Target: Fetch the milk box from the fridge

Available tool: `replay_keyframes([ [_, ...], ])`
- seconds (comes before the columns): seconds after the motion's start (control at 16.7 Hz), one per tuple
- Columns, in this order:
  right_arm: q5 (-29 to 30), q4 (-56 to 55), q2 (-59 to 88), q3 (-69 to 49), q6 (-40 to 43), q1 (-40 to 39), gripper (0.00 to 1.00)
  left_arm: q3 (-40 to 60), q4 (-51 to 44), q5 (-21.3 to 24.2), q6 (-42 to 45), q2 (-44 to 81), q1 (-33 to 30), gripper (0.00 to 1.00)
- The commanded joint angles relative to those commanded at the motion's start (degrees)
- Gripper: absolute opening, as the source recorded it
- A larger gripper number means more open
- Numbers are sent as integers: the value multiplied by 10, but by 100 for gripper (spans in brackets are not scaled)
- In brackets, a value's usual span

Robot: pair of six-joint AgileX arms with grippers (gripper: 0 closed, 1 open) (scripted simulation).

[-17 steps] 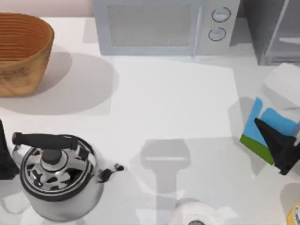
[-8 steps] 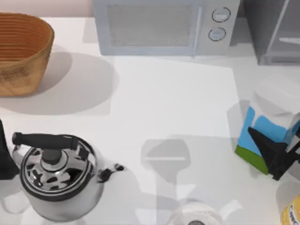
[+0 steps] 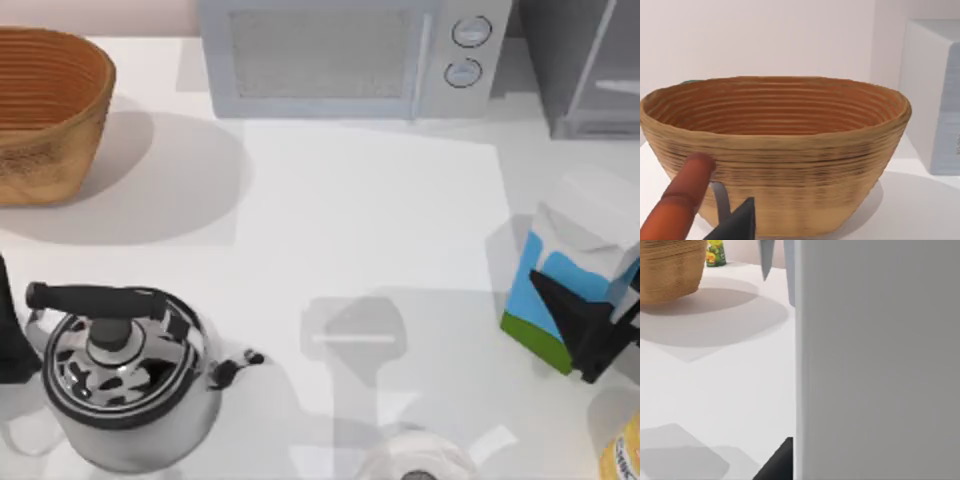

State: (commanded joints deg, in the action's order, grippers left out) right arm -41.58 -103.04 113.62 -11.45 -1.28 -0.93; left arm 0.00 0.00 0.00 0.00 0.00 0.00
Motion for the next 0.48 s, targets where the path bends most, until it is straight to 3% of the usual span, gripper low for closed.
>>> replay_keyframes([
  [0.12, 0, 0, 0, 0, 0, 0, 98, 0, 0, 0, 0, 0, 0, 100],
  [0.48, 0, 0, 0, 0, 0, 0, 100, 0, 0, 0, 0, 0, 0, 100],
])
